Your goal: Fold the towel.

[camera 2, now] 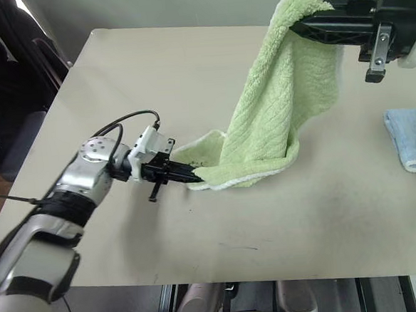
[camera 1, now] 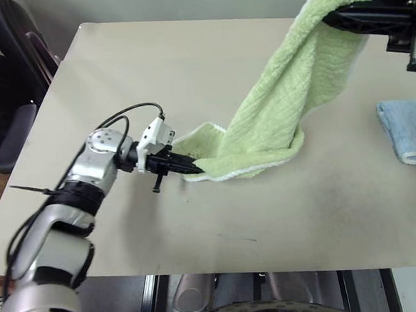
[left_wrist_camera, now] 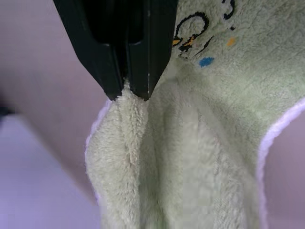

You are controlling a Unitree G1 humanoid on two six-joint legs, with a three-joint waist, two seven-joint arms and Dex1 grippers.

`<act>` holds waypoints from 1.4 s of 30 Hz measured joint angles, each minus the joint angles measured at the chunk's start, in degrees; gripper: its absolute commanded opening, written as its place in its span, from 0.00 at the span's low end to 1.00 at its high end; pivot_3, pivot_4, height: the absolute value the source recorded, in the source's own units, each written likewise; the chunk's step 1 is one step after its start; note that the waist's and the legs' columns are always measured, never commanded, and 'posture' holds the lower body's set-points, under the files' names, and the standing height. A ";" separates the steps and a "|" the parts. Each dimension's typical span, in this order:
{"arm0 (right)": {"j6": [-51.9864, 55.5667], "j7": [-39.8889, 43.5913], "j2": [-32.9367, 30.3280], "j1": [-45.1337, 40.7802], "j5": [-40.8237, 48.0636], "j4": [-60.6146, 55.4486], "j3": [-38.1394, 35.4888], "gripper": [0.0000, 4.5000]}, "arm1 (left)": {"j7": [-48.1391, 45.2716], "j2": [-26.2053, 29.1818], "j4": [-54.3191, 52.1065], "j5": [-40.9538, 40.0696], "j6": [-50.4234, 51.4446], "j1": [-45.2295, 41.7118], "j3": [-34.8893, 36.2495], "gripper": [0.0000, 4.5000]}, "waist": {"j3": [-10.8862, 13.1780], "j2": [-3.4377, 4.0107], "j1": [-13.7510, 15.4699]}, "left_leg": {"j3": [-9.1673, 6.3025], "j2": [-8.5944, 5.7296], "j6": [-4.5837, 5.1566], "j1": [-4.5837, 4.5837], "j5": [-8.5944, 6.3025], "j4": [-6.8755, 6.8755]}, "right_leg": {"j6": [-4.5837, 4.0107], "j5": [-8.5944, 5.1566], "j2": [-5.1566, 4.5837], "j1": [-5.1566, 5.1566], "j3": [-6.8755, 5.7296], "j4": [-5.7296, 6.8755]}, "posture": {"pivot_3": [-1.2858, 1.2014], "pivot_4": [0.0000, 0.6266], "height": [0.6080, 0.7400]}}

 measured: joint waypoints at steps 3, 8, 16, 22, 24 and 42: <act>-0.15 0.02 -0.05 0.01 0.00 -0.10 0.02 0.00 | 0.00 2.42 -7.49 -1.04 6.56 3.15 0.97 0.00 | 0.00 0.00 -0.02 | -0.01 0.00 0.00 0.10 0.00 -0.01 | -0.06 -0.04 -0.01 0.12 0.00 -0.01 | 0.52 0.24 0.95; -1.19 0.25 -0.34 0.14 -1.52 -0.04 0.42 0.00 | 1.64 3.53 -16.06 2.96 15.82 8.89 2.29 0.00 | 0.00 0.00 -0.04 | -0.01 0.00 -0.01 0.18 0.00 -0.02 | -0.60 -0.36 -0.01 0.17 -0.01 0.01 | 0.52 0.24 0.95; -2.39 1.33 -0.47 2.06 -2.21 -0.18 0.67 0.00 | 1.21 4.15 -23.53 0.35 29.63 13.66 8.22 0.52 | 0.00 0.00 -0.14 | -0.02 0.01 -0.07 0.24 -0.01 -0.08 | -0.62 -0.37 -0.01 0.19 0.00 0.05 | 0.52 0.24 0.95; -2.62 1.88 -0.46 2.08 -2.10 -0.14 1.15 0.00 | 0.51 5.45 -22.16 -1.10 34.63 11.85 12.98 0.99 | 0.00 0.00 -0.17 | -0.03 0.01 -0.09 0.25 -0.02 -0.11 | -0.66 -0.38 -0.01 0.19 0.00 0.05 | 0.52 0.24 0.95; -2.31 1.90 -0.40 1.79 -1.63 -0.07 1.14 0.00 | 1.41 3.85 -19.96 -1.97 35.73 9.73 16.10 1.00 | 0.00 0.00 0.01 | -0.06 0.00 -0.09 0.25 -0.02 -0.09 | -0.67 -0.38 -0.01 0.21 -0.02 0.05 | 0.52 0.24 0.95; 6.34 -3.80 4.63 -13.57 11.84 6.19 -4.90 0.00 | 2.60 -10.33 19.38 23.64 11.13 -8.12 16.09 1.00 | 0.01 -0.02 0.45 | -0.16 -0.05 -0.06 0.09 -0.02 -0.11 | -0.46 -0.23 -0.04 0.15 -0.08 -0.10 | 0.52 0.24 0.95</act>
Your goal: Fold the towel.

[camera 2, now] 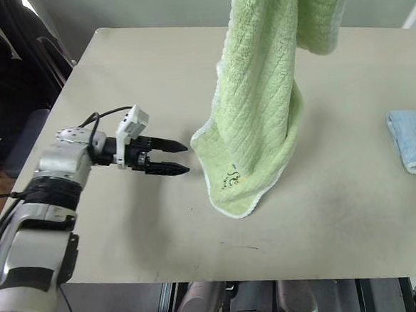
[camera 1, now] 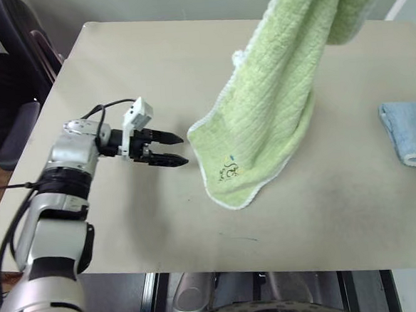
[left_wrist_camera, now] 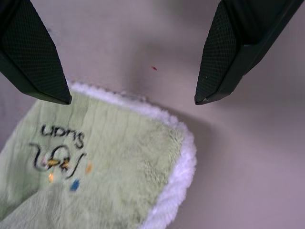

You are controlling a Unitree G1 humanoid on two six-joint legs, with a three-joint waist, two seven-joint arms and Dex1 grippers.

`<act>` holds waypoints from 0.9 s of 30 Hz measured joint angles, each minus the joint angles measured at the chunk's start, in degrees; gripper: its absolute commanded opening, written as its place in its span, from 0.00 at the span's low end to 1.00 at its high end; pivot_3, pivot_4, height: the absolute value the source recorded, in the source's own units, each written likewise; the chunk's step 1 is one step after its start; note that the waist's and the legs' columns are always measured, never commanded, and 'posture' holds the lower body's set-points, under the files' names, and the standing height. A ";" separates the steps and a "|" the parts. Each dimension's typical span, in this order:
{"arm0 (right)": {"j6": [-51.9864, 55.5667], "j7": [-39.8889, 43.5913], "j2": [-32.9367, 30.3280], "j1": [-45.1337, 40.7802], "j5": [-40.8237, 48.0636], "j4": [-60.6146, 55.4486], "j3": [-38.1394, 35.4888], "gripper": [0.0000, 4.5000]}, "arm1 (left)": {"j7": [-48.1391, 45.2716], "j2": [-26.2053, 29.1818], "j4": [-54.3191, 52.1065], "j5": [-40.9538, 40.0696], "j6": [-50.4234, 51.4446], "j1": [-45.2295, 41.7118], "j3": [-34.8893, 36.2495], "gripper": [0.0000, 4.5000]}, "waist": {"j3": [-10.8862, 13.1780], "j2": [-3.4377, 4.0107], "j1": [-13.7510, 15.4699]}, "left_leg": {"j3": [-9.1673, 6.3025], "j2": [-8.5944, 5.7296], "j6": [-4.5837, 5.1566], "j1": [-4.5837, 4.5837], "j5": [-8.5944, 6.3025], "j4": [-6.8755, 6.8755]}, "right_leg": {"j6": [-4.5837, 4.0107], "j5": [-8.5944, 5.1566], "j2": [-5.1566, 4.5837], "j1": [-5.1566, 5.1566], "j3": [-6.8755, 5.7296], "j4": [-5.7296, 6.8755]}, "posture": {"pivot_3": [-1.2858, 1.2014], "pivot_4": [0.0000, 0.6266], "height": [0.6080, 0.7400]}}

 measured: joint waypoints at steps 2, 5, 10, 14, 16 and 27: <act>0.30 -0.05 -0.02 0.00 0.19 0.19 0.05 0.00 | 1.03 -3.20 3.25 -0.07 -2.36 -1.30 1.89 1.00 | 0.00 0.00 0.08 | 0.01 0.00 0.00 -0.02 0.00 0.00 | 0.30 0.18 0.00 -0.02 -0.01 0.01 | 0.52 0.24 0.95; 0.53 -0.10 -0.01 0.00 0.32 0.14 0.07 0.00 | 4.89 -7.42 10.28 0.15 -7.46 -4.05 5.83 1.00 | 0.00 0.00 0.02 | 0.03 0.01 0.00 -0.02 0.00 -0.02 | 0.36 0.21 0.00 -0.05 0.00 0.02 | 0.52 0.24 0.95; 0.99 -0.64 -0.01 0.00 0.89 -0.53 0.07 0.00 | 4.86 -10.49 15.42 1.02 -10.59 -5.06 8.74 1.00 | 0.00 0.00 -0.20 | 0.05 0.01 0.00 0.00 0.01 -0.02 | 0.39 0.19 0.02 -0.04 0.02 0.02 | 0.52 0.24 0.95; 1.47 -0.98 0.00 0.00 1.90 -1.55 0.08 0.00 | 4.79 -12.41 18.52 2.51 -12.84 -5.07 9.65 1.00 | 0.00 0.00 -0.19 | 0.05 0.01 0.01 -0.02 0.01 0.01 | 0.40 0.19 0.02 -0.04 0.02 0.02 | 0.52 0.24 0.95; 1.58 -1.17 -0.01 0.00 1.97 -1.62 0.08 0.00 | 4.70 -12.65 19.29 3.00 -13.26 -5.29 10.38 1.00 | 0.00 0.00 -0.19 | 0.05 0.01 0.01 -0.01 0.01 0.00 | 0.41 0.19 0.02 -0.04 0.02 0.02 | 0.52 0.24 0.95; 1.76 -1.26 0.41 -0.80 2.38 -2.23 0.50 0.00 | 4.30 -18.68 23.81 3.51 -13.94 -8.34 15.60 1.00 | 0.00 0.00 0.15 | 0.08 0.01 0.05 -0.03 0.03 0.05 | 0.45 0.21 0.01 -0.03 0.03 0.02 | 0.52 0.24 0.95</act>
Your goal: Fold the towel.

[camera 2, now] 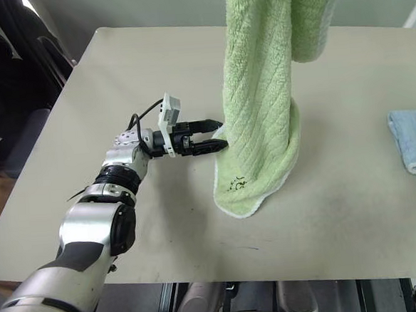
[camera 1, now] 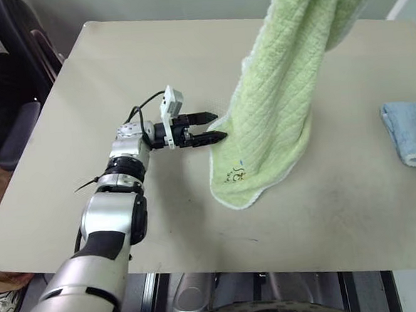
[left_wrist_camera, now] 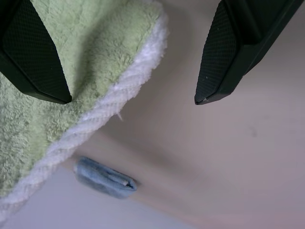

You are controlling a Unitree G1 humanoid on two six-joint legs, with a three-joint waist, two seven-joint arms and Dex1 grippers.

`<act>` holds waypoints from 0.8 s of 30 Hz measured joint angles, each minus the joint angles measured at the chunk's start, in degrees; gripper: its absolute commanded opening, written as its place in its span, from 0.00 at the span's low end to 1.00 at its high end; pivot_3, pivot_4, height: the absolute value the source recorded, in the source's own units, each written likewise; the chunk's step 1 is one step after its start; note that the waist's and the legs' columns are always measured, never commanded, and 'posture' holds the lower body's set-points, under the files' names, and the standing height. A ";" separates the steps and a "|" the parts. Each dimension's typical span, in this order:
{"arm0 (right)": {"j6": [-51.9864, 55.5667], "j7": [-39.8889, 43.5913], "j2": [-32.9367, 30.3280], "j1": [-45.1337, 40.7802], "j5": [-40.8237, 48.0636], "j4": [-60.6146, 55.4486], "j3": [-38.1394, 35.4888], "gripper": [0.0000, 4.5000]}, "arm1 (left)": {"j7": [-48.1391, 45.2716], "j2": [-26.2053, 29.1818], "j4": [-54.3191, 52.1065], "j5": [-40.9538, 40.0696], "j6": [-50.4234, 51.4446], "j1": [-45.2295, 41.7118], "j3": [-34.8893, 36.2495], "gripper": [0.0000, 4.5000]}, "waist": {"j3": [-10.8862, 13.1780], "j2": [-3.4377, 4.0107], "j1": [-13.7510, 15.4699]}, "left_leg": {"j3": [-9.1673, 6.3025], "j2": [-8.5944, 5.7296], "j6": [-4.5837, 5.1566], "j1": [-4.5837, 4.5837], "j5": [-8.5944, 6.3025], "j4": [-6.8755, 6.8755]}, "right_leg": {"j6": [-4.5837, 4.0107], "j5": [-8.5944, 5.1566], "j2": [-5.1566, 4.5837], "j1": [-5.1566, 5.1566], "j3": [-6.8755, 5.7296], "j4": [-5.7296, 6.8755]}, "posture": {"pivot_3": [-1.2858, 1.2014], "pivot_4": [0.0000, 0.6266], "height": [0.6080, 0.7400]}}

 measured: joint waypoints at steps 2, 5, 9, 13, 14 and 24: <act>0.01 0.00 -0.01 0.00 0.00 -0.29 0.01 0.00 | -2.27 -0.37 0.01 0.04 1.92 0.01 -0.01 1.00 | 0.00 0.00 0.00 | 0.00 0.00 0.00 0.00 0.00 0.01 | 0.00 0.00 0.00 0.00 0.00 0.00 | 0.52 0.24 0.95; 0.03 0.00 -0.15 0.00 -0.01 -0.35 0.01 0.00 | -4.45 0.17 0.01 0.25 4.10 0.01 -0.02 0.92 | 0.00 0.00 -0.01 | 0.00 0.00 0.00 0.00 0.00 0.01 | 0.00 0.00 0.00 -0.01 0.00 0.01 | 0.52 0.24 0.95; 0.03 0.02 -0.52 0.01 -0.06 -0.35 0.01 0.00 | -5.79 1.84 0.01 1.31 6.50 0.00 -0.06 0.64 | 0.00 0.00 -0.03 | 0.00 0.00 0.01 0.01 0.00 0.01 | 0.00 0.00 0.00 0.00 0.00 0.01 | 0.52 0.24 0.95; -0.02 0.07 -0.53 0.17 -0.23 -0.36 0.01 0.00 | -6.02 2.81 0.01 2.73 7.41 0.01 -0.58 0.34 | 0.00 0.00 0.04 | -0.01 0.00 0.01 0.00 0.01 0.02 | 0.00 0.00 0.00 0.00 0.00 0.01 | 0.52 0.24 0.95; -0.04 0.09 -0.54 0.19 -0.32 -0.36 0.01 0.00 | -6.06 3.00 0.01 2.96 7.58 0.00 -0.72 0.27 | 0.00 0.00 0.05 | 0.00 0.00 0.01 0.00 0.01 0.03 | 0.00 0.00 0.00 0.00 0.00 0.00 | 0.52 0.24 0.95; -0.16 0.59 -0.96 0.59 -0.87 -0.32 0.07 0.00 | -5.60 3.36 0.02 6.99 3.25 1.62 -2.41 0.27 | 0.00 0.00 0.01 | 0.00 0.00 0.01 0.01 0.01 0.02 | 0.00 0.00 0.00 0.00 0.01 0.01 | 0.52 0.24 0.95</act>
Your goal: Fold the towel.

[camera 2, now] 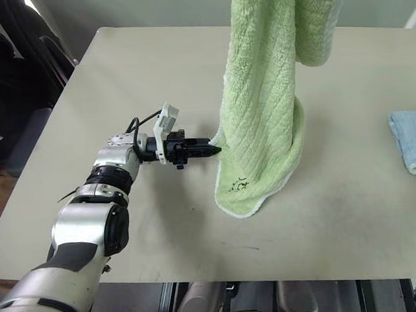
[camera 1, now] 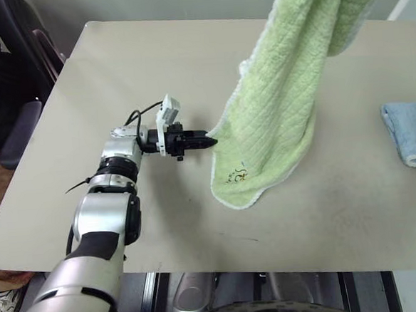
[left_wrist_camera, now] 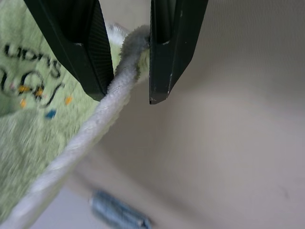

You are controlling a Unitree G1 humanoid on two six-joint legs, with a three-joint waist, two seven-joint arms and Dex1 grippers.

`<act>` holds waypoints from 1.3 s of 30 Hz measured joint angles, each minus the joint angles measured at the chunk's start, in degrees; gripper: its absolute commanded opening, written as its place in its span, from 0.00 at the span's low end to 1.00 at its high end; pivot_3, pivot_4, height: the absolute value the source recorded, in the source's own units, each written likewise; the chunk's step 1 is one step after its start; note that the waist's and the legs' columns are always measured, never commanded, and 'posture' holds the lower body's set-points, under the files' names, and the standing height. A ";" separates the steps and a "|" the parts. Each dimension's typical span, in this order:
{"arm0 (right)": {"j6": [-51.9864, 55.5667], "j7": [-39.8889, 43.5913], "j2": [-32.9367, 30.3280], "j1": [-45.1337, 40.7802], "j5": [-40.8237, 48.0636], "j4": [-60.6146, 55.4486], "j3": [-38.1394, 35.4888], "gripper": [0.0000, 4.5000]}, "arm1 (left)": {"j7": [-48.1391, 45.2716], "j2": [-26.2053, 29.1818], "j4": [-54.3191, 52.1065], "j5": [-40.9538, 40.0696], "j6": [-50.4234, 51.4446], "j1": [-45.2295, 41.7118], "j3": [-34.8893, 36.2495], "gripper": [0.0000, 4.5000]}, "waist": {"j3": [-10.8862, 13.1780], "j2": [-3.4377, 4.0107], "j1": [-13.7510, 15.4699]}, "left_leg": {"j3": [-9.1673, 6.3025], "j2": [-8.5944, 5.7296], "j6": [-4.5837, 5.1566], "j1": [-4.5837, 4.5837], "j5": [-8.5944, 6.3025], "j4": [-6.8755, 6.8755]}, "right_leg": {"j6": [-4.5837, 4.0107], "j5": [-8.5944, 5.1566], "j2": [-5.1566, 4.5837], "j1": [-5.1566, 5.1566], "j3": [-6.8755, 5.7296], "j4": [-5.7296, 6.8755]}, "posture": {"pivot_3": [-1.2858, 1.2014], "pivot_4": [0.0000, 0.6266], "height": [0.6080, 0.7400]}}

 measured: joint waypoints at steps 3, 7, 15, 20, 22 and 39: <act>0.00 0.12 -0.10 0.00 -0.37 0.04 0.09 0.00 | 0.13 -0.64 0.00 0.57 -3.22 1.17 -0.41 0.27 | 0.00 0.00 0.02 | 0.00 0.00 0.01 -0.01 0.00 0.01 | 0.00 0.00 0.00 0.00 0.00 0.00 | 0.52 0.24 0.95; 0.00 0.48 -0.21 0.00 -0.80 0.07 0.10 0.00 | 0.09 -1.16 0.00 0.46 -5.00 1.27 0.04 0.46 | 0.00 0.00 -0.02 | 0.00 0.00 0.01 -0.01 0.00 0.00 | 0.00 0.00 0.00 0.00 0.00 0.00 | 0.52 0.24 0.95; 0.00 0.58 -0.24 0.00 -0.91 0.13 0.10 0.00 | 3.12 -1.20 0.75 0.49 -8.38 1.26 1.63 0.84 | 0.00 0.00 0.00 | 0.00 0.00 0.01 0.00 0.00 0.01 | 0.00 0.00 0.00 0.00 0.00 0.01 | 0.52 0.24 0.95; 0.00 0.58 -0.24 0.00 -0.93 0.10 0.10 0.00 | 3.78 -1.46 1.83 0.49 -8.80 1.24 1.86 0.84 | 0.00 0.00 -0.02 | 0.01 0.00 0.01 0.00 0.00 0.01 | 0.00 0.00 0.00 0.00 0.00 0.02 | 0.52 0.24 0.95; 0.00 0.58 -0.24 0.00 -0.94 0.10 0.10 0.00 | 3.68 -1.61 1.96 0.32 -8.27 1.16 2.31 0.80 | 0.00 0.00 -0.01 | 0.01 0.00 0.01 0.00 0.00 0.01 | 0.00 0.00 0.00 0.00 0.00 0.01 | 0.52 0.24 0.95; -0.02 0.59 -0.31 0.59 -1.38 -0.47 0.12 0.00 | 0.18 -2.70 1.98 -2.41 -0.40 0.12 5.91 0.00 | 0.00 0.00 -0.03 | 0.02 0.00 0.01 0.01 0.01 0.02 | 0.01 0.01 0.00 0.01 0.00 0.03 | 0.52 0.24 0.95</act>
